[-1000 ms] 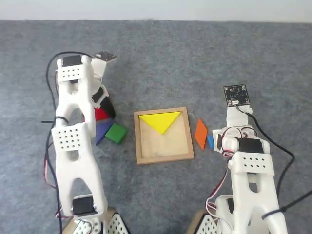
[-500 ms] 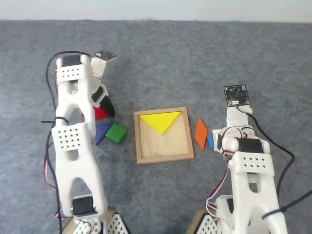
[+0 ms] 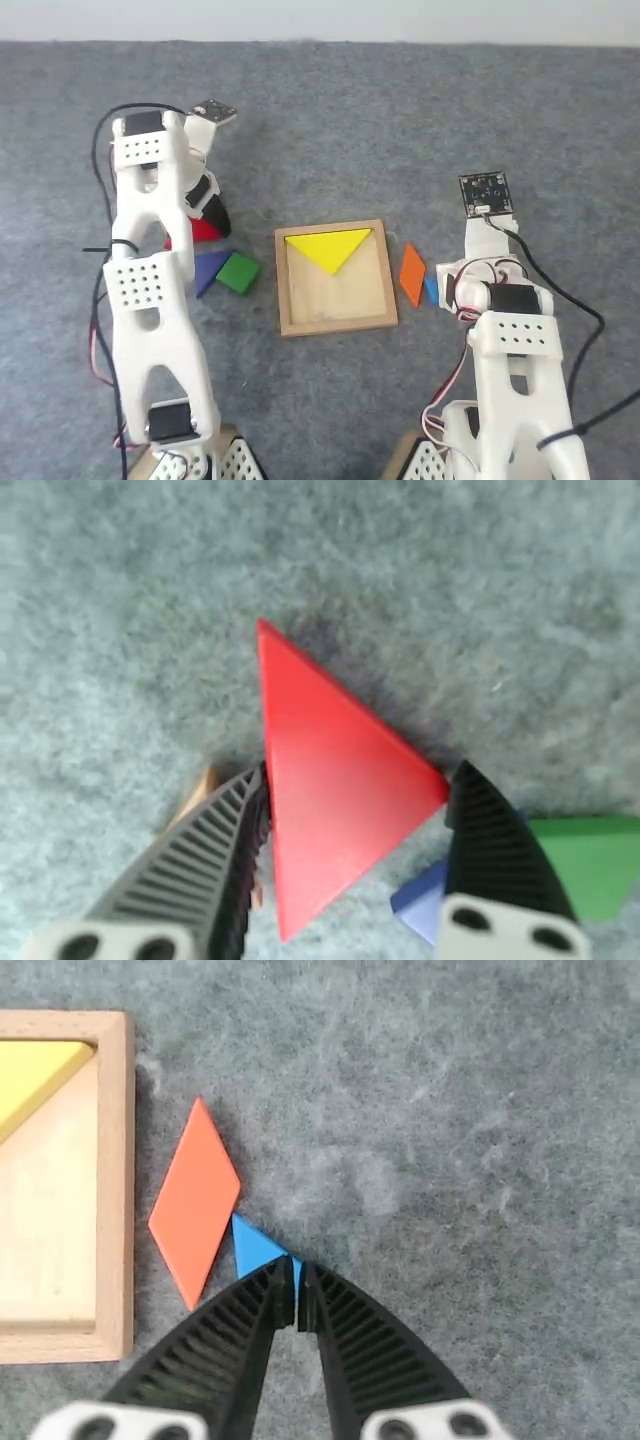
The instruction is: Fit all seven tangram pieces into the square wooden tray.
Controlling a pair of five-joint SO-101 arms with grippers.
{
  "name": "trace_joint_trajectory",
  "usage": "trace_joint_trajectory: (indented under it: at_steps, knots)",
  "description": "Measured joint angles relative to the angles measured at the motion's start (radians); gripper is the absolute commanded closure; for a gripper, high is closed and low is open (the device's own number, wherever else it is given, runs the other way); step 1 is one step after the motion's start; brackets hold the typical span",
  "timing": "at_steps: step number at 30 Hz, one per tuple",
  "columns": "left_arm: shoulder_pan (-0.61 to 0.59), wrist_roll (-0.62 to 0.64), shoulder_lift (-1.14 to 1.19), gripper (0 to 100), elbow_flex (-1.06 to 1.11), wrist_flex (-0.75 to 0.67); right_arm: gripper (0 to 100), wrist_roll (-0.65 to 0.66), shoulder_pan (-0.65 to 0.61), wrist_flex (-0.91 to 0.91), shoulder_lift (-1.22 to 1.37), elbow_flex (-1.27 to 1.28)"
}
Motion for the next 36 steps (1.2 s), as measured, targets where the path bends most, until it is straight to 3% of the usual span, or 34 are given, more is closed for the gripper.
trace_joint_trajectory:
  at_steps: [7, 14, 22, 25, 32, 36]
  knots:
    - [0.009, 0.000, -0.023, 77, 0.043, -0.008, 98.2, 0.000, 0.000, 0.000, 0.000, 0.000]
    - [0.020, 0.000, -0.055, 89, 0.041, -0.005, 98.2, 0.000, 0.012, 0.000, 0.000, 0.000]
    - [0.035, -0.003, -0.063, 93, 0.049, -0.006, 98.2, 0.000, 0.028, 0.000, 0.000, 0.000]
    - [0.035, 0.000, -0.071, 91, 0.071, -0.008, 98.2, 0.000, 0.028, 0.000, -0.002, 0.000]
    - [0.012, 0.000, -0.087, 73, 0.083, -0.008, 98.2, 0.000, 0.028, 0.000, -0.002, 0.000]
    - [0.011, -0.002, -0.100, 70, 0.103, -0.008, 98.2, 0.000, 0.028, 0.000, -0.002, 0.000]
